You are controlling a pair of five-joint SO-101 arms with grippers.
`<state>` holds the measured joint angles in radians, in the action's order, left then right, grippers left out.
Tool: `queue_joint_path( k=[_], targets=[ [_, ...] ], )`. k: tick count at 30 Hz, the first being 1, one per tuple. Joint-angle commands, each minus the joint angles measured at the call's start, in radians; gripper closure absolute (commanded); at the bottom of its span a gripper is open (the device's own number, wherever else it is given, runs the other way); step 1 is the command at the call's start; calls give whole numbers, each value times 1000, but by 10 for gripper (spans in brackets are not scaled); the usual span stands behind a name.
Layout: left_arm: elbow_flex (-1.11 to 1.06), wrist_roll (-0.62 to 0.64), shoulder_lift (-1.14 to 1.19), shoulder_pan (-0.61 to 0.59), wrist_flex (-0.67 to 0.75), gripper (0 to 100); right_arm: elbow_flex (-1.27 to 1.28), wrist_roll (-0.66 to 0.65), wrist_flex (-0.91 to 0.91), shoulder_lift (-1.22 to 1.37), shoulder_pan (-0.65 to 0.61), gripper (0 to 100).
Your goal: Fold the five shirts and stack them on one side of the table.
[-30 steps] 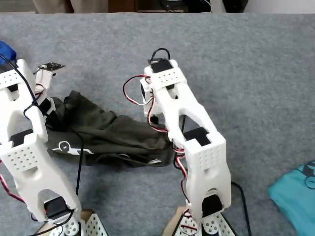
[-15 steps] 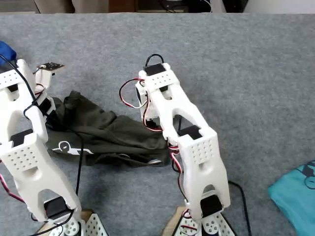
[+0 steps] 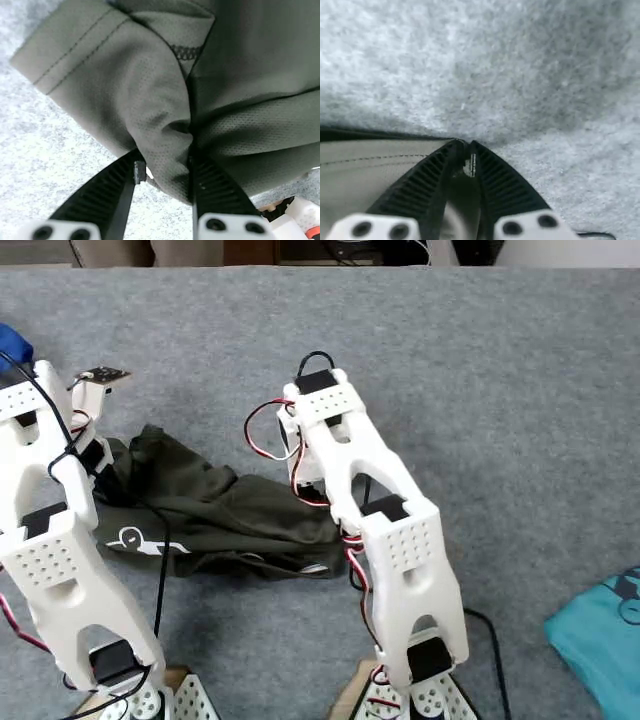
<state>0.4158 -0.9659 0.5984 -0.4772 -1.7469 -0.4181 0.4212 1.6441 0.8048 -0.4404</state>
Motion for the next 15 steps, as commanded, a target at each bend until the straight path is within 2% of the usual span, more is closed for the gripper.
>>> queue_joint_path(
  k=[1, 5, 15],
  targets=[
    [43, 8, -59, -6, -12, 853, -53, 8, 49, 28, -25, 994],
    [43, 8, -59, -6, -12, 853, -240, 72, 132, 28, -24, 994],
    [44, 14, -59, -11, -11, 850, -727, 74, 137, 35, 7, 994]
  ],
)
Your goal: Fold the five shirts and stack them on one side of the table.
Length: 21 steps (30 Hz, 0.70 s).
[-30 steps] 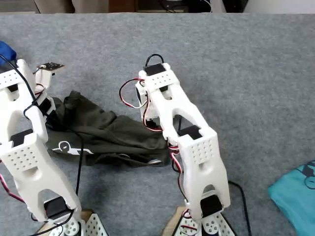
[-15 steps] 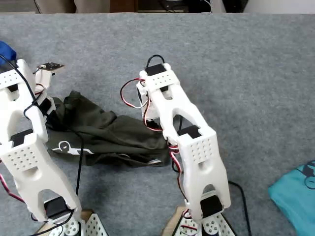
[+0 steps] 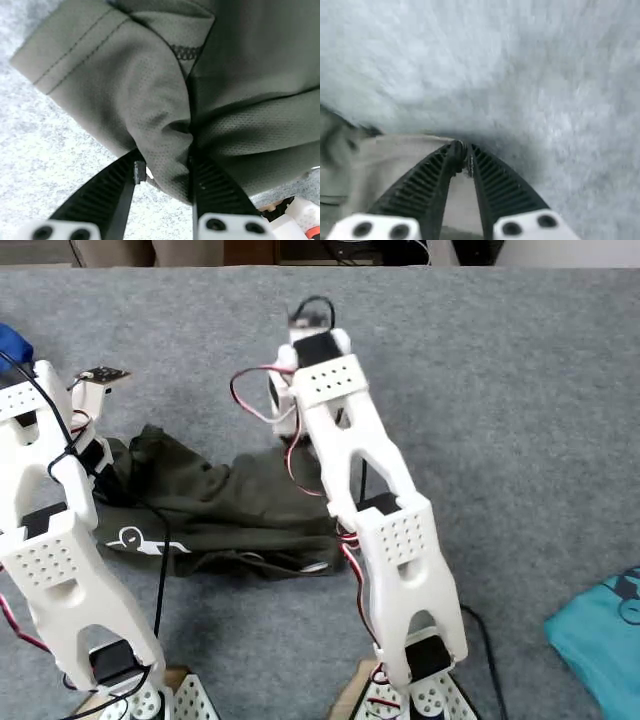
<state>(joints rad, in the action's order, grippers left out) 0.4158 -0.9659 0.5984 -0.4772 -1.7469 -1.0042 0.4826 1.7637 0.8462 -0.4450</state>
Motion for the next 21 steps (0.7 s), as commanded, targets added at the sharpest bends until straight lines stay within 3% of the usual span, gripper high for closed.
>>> queue_joint_path(
  k=[1, 4, 8, 15, 21],
  targets=[
    [44, 14, -59, -11, -11, 850, -168, 12, 17, -7, 21, 994],
    [48, 43, -59, -8, -11, 850, -203, 12, 12, -7, 54, 994],
    [126, 195, -58, -5, -11, 847, -202, 12, 14, -5, 87, 994],
    [241, 476, -58, -14, -11, 663, -166, 9, 18, -10, 111, 994],
    [273, 563, -61, -54, -11, 653, -42, 11, 18, -10, 133, 994]
  ],
)
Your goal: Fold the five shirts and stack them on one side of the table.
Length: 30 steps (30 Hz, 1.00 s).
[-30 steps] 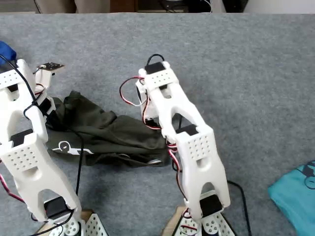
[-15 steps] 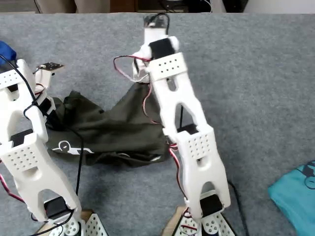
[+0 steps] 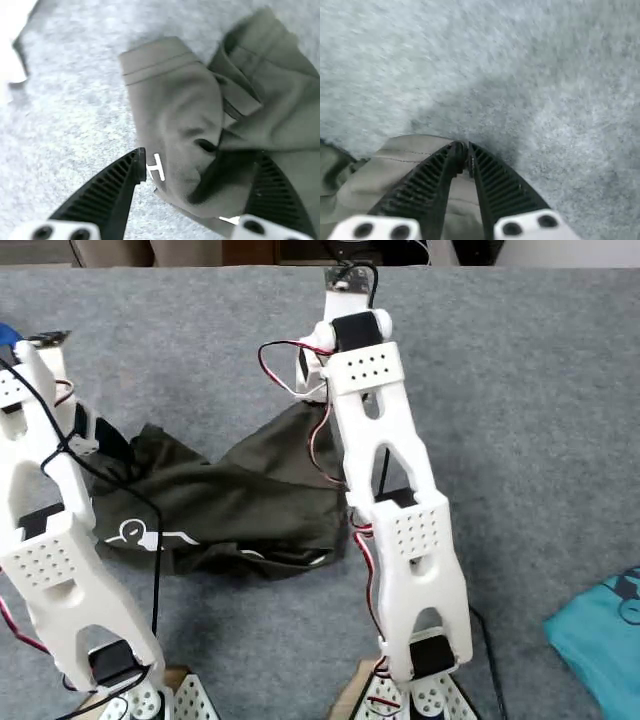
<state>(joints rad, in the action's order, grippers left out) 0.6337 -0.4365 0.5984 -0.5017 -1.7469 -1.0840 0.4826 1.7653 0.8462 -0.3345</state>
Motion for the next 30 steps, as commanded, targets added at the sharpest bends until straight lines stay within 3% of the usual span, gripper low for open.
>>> queue_joint_path(
  k=[1, 11, 14, 22, 25, 30],
  targets=[
    [57, 48, -67, -35, -11, 653, 58, 11, 17, -10, 24, 994],
    [150, 345, 18, 80, -11, 653, 104, 8, 9, -7, 81, 994],
    [213, 384, 64, 120, -11, 657, 104, 8, 8, -7, 97, 994],
    [290, 381, 140, 147, -11, 671, 104, 8, -40, -5, 111, 994],
    [290, 333, 131, 118, -12, 760, 102, 8, -49, -5, 110, 994],
    [203, 120, 102, 31, -12, 943, 104, 6, -63, -5, 108, 994]
  ],
)
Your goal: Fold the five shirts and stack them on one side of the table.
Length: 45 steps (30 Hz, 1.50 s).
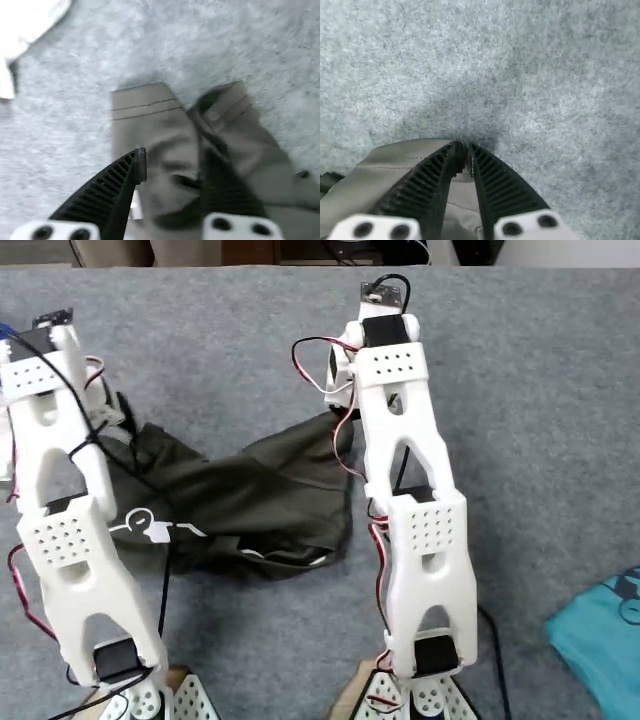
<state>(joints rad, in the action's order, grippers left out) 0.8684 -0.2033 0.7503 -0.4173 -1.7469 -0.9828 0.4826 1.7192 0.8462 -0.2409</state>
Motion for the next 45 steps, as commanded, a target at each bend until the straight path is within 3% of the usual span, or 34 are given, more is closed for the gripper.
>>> queue_joint_path(
  k=[1, 9, 20, 27, 32, 38, 45],
  targets=[
    [-74, -160, -50, -68, -12, 967, 2, 6, -18, -5, 15, 994],
    [-419, -345, -50, -144, -12, 981, -7, 6, -52, 39, 15, 994],
    [-502, -485, -51, -397, -14, 981, -8, 6, -54, 45, 15, 994],
    [-568, -545, -51, -468, -14, 981, -39, 6, -34, 45, 15, 994],
    [-414, -454, -117, -419, -14, 980, -73, 6, -9, 50, 16, 994],
    [-233, -310, -232, -262, -12, 979, -70, 6, -9, 50, 15, 994],
    [-160, -112, -128, -54, 12, 978, -70, 6, -11, 50, 15, 994]
  ],
)
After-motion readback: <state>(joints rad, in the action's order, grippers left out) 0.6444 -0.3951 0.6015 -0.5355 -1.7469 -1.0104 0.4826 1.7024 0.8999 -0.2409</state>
